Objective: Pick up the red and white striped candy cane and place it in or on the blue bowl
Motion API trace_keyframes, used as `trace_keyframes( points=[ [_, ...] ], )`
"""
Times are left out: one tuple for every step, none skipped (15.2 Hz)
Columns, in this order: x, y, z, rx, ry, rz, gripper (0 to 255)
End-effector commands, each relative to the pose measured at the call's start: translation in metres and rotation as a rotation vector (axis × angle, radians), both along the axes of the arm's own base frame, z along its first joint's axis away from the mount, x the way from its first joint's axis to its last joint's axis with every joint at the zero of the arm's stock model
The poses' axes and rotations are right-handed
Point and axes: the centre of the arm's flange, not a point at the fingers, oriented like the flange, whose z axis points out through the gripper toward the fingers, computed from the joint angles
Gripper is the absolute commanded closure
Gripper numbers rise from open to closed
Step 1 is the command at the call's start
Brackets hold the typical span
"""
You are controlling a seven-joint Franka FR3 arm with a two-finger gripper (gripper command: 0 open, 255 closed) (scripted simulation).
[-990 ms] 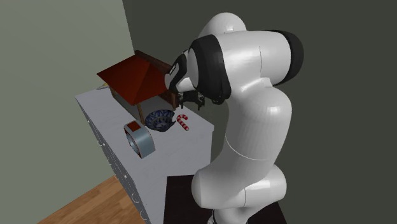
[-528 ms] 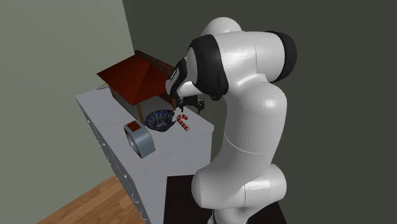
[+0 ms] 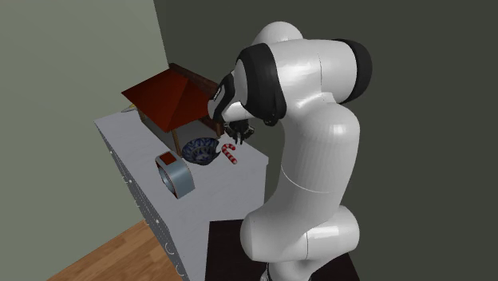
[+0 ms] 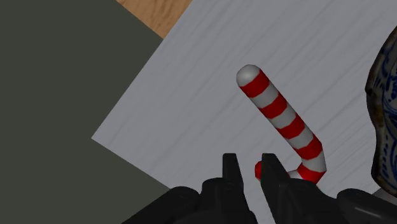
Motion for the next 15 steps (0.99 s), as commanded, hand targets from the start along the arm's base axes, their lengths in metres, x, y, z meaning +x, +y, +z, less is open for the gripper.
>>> trace_keyframes(
  points=[
    [0.000,0.000,0.000,0.000,0.000,0.000,255],
    [0.000,0.000,0.000,0.000,0.000,0.000,255],
    [0.000,0.000,0.000,0.000,0.000,0.000,255],
    [0.000,0.000,0.000,0.000,0.000,0.000,255],
    [0.000,0.000,0.000,0.000,0.000,0.000,255],
    [0.000,0.000,0.000,0.000,0.000,0.000,255],
    [0.000,0.000,0.000,0.000,0.000,0.000,255],
    [0.000,0.000,0.000,0.000,0.000,0.000,0],
    [0.010,0.011,-0.005,-0.004,0.016,-0.037,0],
    [0.020,0.022,-0.010,-0.009,0.032,-0.074,0],
    [0.031,0.032,-0.015,-0.013,0.048,-0.111,0],
    [0.041,0.042,-0.021,-0.017,0.064,-0.149,0],
    [0.052,0.051,-0.026,-0.021,0.080,-0.186,0],
    [0.064,0.060,-0.032,-0.026,0.096,-0.223,0],
    [0.075,0.068,-0.038,-0.030,0.112,-0.260,0]
  ],
)
